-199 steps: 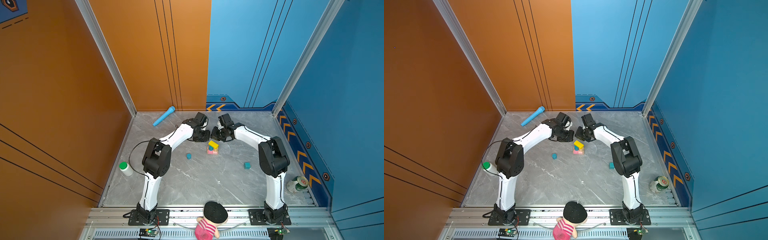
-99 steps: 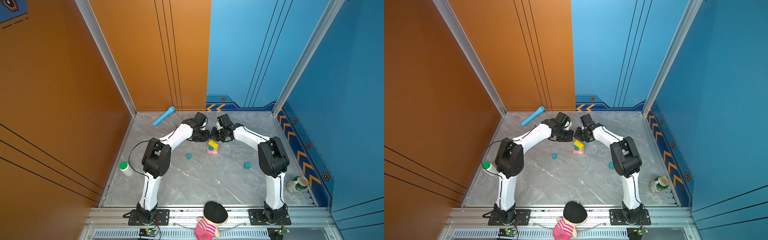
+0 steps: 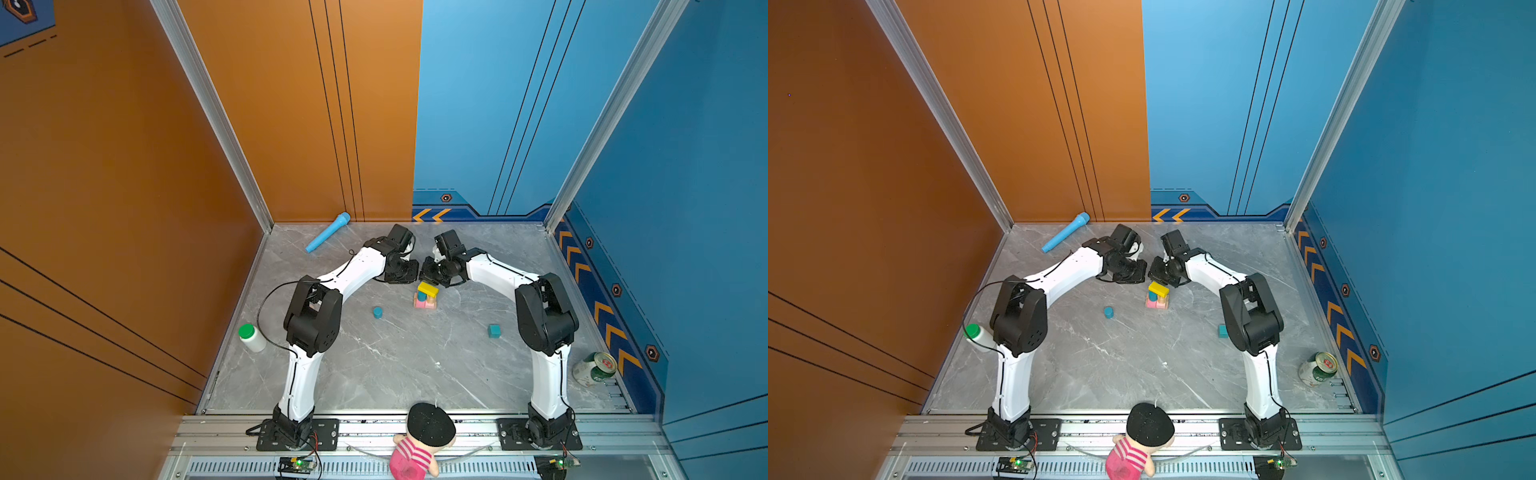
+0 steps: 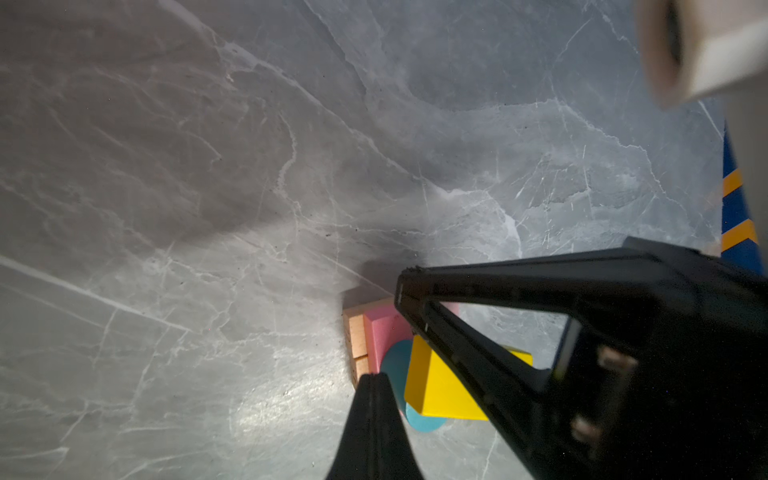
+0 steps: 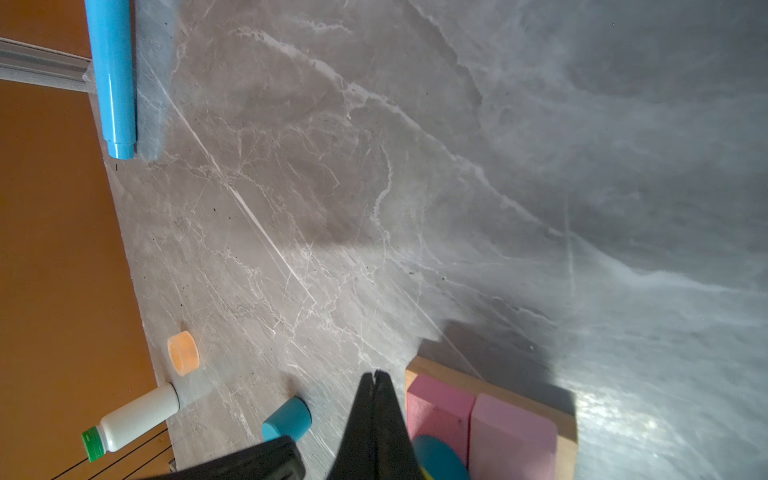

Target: Build the wood block tower

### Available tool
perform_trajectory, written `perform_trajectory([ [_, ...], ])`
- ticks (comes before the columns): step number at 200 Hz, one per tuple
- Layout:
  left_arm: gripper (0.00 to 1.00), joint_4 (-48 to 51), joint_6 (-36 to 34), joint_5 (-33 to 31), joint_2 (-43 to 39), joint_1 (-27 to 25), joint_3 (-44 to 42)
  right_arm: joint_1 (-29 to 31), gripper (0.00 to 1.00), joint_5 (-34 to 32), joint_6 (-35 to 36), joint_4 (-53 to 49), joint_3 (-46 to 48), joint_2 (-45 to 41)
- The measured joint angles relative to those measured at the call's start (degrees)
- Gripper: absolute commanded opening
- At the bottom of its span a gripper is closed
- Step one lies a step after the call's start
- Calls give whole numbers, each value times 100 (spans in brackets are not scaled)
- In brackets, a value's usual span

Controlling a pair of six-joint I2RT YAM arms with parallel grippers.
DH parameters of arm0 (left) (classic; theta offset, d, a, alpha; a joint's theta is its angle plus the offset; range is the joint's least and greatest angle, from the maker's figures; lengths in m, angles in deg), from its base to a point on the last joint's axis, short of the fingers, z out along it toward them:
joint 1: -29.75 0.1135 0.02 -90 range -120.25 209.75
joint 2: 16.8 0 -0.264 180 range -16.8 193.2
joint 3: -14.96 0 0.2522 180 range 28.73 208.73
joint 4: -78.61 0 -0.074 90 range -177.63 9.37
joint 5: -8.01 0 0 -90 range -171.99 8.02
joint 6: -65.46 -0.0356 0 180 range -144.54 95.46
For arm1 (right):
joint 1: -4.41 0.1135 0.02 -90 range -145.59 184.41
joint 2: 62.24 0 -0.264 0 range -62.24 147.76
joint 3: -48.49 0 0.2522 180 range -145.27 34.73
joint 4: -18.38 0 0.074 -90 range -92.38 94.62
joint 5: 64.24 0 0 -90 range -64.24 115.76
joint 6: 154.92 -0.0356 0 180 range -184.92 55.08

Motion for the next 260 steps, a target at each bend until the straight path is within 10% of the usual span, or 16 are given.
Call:
perform_trajectory([
  [136,0,2,0,-26,-33,0,0,-157,0,-7,50,-52,92,-317],
  [209,0,87,-63,-138,-315,61,-15,-850,56,-197,1344,-1707,-1314,-354],
  [260,0,109,-136,-195,-496,66,-166,-590,50,-678,1714,-2323,-1161,-140],
])
